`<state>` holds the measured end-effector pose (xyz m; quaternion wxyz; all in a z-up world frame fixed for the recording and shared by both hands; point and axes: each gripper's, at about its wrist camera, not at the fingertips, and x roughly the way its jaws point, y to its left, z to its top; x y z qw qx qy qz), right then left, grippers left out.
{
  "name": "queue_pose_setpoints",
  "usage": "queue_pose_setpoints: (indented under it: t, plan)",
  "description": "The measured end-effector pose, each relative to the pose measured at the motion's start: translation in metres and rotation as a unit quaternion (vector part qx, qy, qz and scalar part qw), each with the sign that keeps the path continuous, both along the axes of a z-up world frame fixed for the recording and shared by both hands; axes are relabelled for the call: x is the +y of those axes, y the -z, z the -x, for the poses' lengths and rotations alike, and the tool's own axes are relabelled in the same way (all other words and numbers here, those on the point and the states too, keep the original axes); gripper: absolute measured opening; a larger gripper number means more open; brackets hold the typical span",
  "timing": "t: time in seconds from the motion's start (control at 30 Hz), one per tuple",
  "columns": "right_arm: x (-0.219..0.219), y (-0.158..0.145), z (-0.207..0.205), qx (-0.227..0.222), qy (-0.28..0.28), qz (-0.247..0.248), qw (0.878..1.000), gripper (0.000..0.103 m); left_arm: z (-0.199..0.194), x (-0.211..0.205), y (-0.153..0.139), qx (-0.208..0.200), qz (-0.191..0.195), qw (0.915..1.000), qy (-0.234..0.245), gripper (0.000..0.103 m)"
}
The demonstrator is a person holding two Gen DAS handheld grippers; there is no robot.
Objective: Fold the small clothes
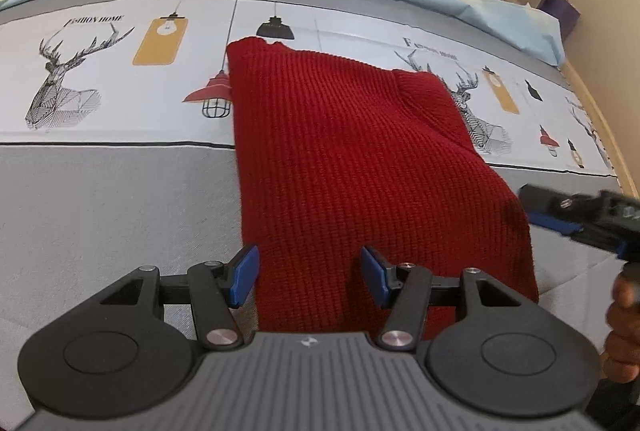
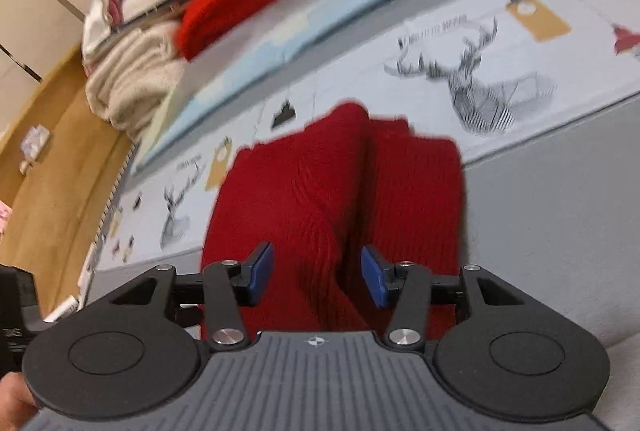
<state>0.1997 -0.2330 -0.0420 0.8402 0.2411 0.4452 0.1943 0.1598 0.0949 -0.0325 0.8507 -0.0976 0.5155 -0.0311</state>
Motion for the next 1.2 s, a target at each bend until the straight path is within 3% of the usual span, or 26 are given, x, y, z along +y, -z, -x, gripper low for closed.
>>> queue_pose_setpoints:
  t: [0.07,0.13,0.23,0.4,0.47,0.6,0.63,0.67,0.7,0.77,0.87,0.93,0.97,1.07,1.13,1.2]
  plan:
    - [0.007,0.009,-0.006,0.012,-0.010,0.008,1.000,0.047,0.000,0.001,0.000,0.001,-0.003,1.0000,-0.001,0.062]
    - [0.015,0.014,-0.005,0.015,-0.039,0.024,0.999,0.021,0.000,0.002,0.000,0.000,-0.003,1.0000,-0.002,0.062]
    - [0.012,0.023,-0.003,0.024,-0.050,0.055,0.997,0.017,-0.001,0.004,-0.002,-0.004,-0.001,1.0000,-0.007,0.062]
    - [-0.004,0.035,0.001,0.075,-0.036,0.046,0.995,0.015,-0.006,0.009,-0.007,-0.016,0.014,0.9995,-0.025,0.062]
    - [-0.003,0.039,0.005,0.084,-0.042,0.058,0.994,0.015,-0.011,0.013,-0.006,-0.017,0.027,0.9989,-0.036,0.067]
    - [0.004,0.041,0.010,0.082,-0.048,0.073,0.993,0.015,-0.027,0.025,0.015,0.027,0.070,0.9951,-0.065,0.068]
    - [0.005,0.039,0.010,0.079,-0.049,0.074,0.993,0.015,-0.030,0.027,0.022,0.037,0.077,0.9940,-0.069,0.066]
    - [0.005,0.038,0.011,0.075,-0.049,0.075,0.993,0.015,-0.032,0.027,0.026,0.038,0.080,0.9937,-0.068,0.055]
    - [0.005,0.037,0.010,0.069,-0.049,0.075,0.994,0.015,-0.035,0.026,0.026,0.033,0.082,0.9945,-0.056,0.054]
    - [0.006,0.031,0.012,0.051,-0.046,0.079,0.995,0.016,-0.038,0.016,0.022,0.009,0.044,0.9986,-0.027,0.046]
    - [0.014,0.021,0.014,0.026,-0.054,0.099,0.993,0.020,-0.036,0.004,0.018,-0.007,0.001,0.9999,-0.008,0.046]
    - [0.017,0.015,0.018,0.008,-0.053,0.116,0.992,0.031,-0.029,-0.004,0.009,-0.019,-0.029,0.9994,-0.002,0.046]
    - [0.017,0.012,0.020,0.003,-0.052,0.117,0.992,0.032,-0.024,-0.009,0.002,-0.029,-0.046,0.9985,0.005,0.046]
    - [0.017,0.007,0.026,-0.018,-0.064,0.131,0.989,0.039,-0.004,-0.019,-0.010,-0.064,-0.045,0.9958,0.047,0.048]
    - [0.019,0.017,0.026,-0.008,-0.076,0.170,0.983,0.048,-0.002,-0.026,0.014,-0.016,-0.098,0.9918,0.081,0.049]
    - [0.016,0.031,0.025,0.022,-0.076,0.195,0.978,0.057,0.001,-0.027,0.038,0.024,-0.144,0.9853,0.088,0.062]
